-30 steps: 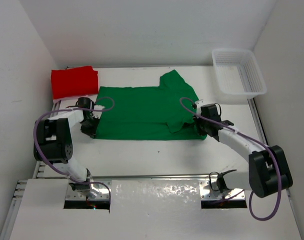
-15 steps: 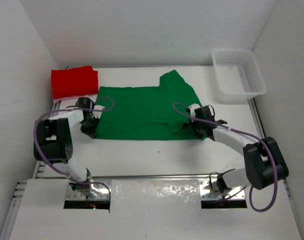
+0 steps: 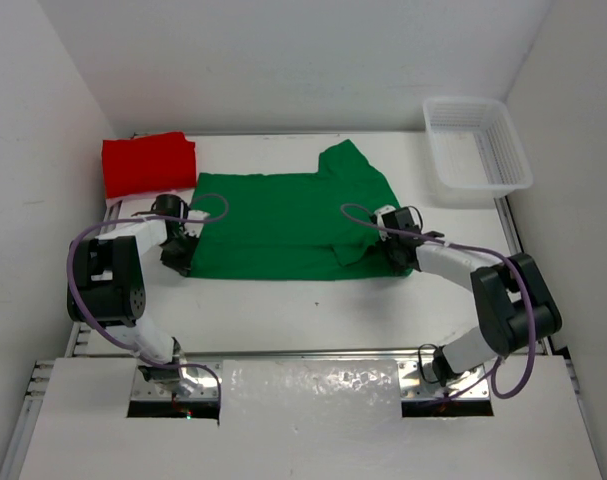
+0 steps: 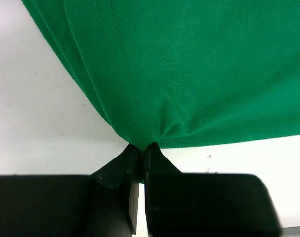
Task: Fold and stack the t-shirts
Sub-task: Fold the flattened tshirt in 1/3 of the way
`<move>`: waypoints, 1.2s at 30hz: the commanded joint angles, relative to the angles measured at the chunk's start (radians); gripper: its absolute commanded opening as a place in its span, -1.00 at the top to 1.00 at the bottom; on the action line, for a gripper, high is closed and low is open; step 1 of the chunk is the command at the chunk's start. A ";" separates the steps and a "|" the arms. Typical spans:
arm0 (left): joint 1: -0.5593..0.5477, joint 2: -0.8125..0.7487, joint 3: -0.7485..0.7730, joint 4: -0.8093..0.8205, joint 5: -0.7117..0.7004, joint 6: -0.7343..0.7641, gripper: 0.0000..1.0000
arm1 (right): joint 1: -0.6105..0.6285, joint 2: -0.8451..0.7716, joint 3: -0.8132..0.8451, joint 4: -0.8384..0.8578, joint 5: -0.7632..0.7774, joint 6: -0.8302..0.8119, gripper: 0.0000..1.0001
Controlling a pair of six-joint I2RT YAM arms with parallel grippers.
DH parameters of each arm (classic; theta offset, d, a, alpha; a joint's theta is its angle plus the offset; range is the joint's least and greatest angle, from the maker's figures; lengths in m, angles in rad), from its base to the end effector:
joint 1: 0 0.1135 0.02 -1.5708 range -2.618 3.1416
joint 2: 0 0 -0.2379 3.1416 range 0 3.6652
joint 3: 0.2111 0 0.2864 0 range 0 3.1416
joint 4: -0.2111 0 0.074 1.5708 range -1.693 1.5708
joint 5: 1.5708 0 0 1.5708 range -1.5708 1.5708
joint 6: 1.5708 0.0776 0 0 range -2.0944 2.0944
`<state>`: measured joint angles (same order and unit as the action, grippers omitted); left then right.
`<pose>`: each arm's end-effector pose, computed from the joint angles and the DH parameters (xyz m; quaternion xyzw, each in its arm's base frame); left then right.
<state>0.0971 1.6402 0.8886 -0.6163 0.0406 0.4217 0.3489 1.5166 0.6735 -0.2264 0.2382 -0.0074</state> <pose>0.3114 0.0272 0.0550 0.1628 0.9812 0.0064 0.1030 0.2976 0.0888 0.0508 -0.1414 0.9519 -0.0716 0.2623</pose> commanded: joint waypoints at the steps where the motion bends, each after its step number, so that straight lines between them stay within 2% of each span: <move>1: 0.007 0.030 -0.042 0.062 -0.120 0.046 1.00 | -0.022 -0.009 0.061 0.004 0.056 0.030 0.99; 2: 0.007 0.021 -0.051 0.069 -0.133 0.055 1.00 | -0.063 -0.028 0.064 -0.001 0.017 0.058 0.89; 6: 0.007 0.004 -0.060 0.078 -0.153 0.066 1.00 | -0.189 -0.001 0.084 -0.040 -0.140 0.115 0.82; 12: 0.006 0.007 -0.054 0.066 -0.133 0.075 1.00 | -0.255 0.103 0.110 -0.053 -0.163 0.148 0.83; 16: 0.007 0.001 -0.062 0.064 -0.120 0.077 1.00 | -0.306 0.099 0.130 -0.073 -0.166 0.190 0.81; 18: 0.007 -0.002 -0.066 0.064 -0.120 0.077 1.00 | -0.365 0.087 0.139 -0.097 -0.171 0.222 0.68; 22: 0.007 -0.005 -0.071 0.067 -0.117 0.077 1.00 | -0.505 0.027 0.136 -0.122 -0.296 0.299 0.62; 24: 0.006 -0.006 -0.071 0.066 -0.110 0.075 1.00 | -0.507 -0.002 0.133 -0.131 -0.293 0.296 0.56; 28: 0.006 -0.005 -0.062 0.056 -0.099 0.074 1.00 | -0.464 -0.085 0.104 -0.116 -0.347 0.276 0.16; 31: 0.007 -0.002 -0.057 0.052 -0.099 0.077 1.00 | -0.436 -0.137 0.051 -0.067 -0.468 0.287 -0.04; 32: 0.007 -0.002 -0.057 0.052 -0.102 0.077 1.00 | -0.430 -0.153 0.035 -0.065 -0.511 0.312 -0.06; 36: 0.006 -0.005 -0.059 0.056 -0.105 0.075 1.00 | -0.418 -0.147 -0.054 -0.038 -0.522 0.345 -0.17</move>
<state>0.0952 1.6142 0.8562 -0.5732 -0.0166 0.4713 -0.0723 1.3628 0.6731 -0.2928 -0.2169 0.2955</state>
